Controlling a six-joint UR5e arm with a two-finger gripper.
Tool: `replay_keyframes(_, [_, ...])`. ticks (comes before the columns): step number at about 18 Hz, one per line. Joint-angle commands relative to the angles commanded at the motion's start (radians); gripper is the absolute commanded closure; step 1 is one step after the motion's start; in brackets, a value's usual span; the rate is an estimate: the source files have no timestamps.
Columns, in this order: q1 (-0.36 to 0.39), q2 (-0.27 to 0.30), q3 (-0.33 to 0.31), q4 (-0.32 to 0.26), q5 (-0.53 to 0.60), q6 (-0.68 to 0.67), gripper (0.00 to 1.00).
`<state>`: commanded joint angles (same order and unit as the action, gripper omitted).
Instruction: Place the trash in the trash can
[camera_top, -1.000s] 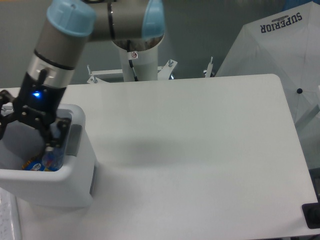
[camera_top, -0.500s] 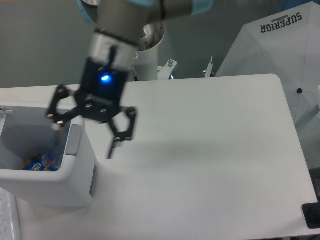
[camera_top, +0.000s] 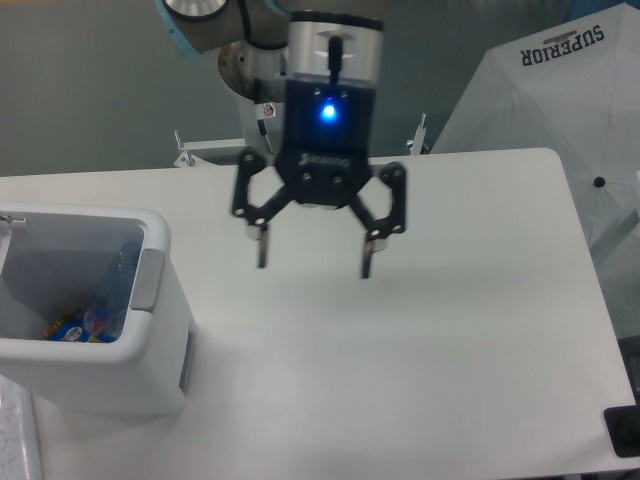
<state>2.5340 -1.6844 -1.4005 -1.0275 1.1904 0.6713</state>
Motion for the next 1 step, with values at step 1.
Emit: replay_keyframes(1, [0.011,0.008,-0.005,-0.015,0.0,0.046,0.0])
